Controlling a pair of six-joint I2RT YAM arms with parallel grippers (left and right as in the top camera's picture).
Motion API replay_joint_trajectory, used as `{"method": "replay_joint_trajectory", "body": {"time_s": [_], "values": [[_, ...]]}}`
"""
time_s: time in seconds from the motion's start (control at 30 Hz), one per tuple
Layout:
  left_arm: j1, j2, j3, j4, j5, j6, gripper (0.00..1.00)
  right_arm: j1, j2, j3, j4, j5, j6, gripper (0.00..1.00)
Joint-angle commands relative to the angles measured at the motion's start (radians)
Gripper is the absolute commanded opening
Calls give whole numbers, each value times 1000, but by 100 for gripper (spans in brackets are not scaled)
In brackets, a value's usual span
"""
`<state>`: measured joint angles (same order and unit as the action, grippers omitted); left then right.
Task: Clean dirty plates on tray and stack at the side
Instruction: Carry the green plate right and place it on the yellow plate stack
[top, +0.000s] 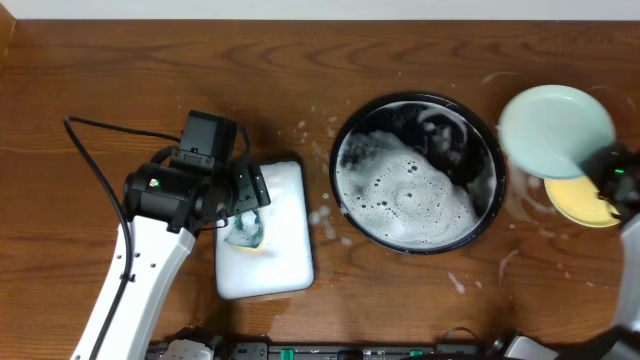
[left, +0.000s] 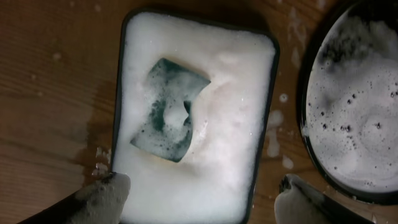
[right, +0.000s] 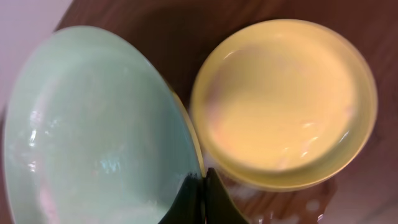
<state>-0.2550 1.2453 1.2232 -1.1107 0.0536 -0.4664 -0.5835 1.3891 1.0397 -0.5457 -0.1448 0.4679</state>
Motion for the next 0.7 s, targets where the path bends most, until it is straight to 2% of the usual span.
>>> {"method": "replay_joint_trajectory", "body": {"time_s": [0.0, 0.2, 0.4, 0.43, 0.5, 0.53, 0.67], "values": [[5, -3, 6, -2, -1, 10, 82, -118, 79, 13, 32, -54, 105, 1], [5, -3, 6, -2, -1, 10, 82, -219, 239, 13, 75, -24, 97, 1], [5, -3, 6, -2, -1, 10, 82, -224, 323, 13, 96, -19, 8, 1], [5, -3, 6, -2, -1, 10, 82, -222, 320, 14, 108, -29, -23, 9], [5, -4, 6, -2, -1, 10, 82, -220, 299, 25, 108, -51, -63, 48], [5, -3, 6, -2, -1, 10, 82, -219, 280, 32, 109, -77, -64, 52], [5, -3, 6, -2, -1, 10, 82, -188, 166, 48, 157, -299, -66, 55]]}}
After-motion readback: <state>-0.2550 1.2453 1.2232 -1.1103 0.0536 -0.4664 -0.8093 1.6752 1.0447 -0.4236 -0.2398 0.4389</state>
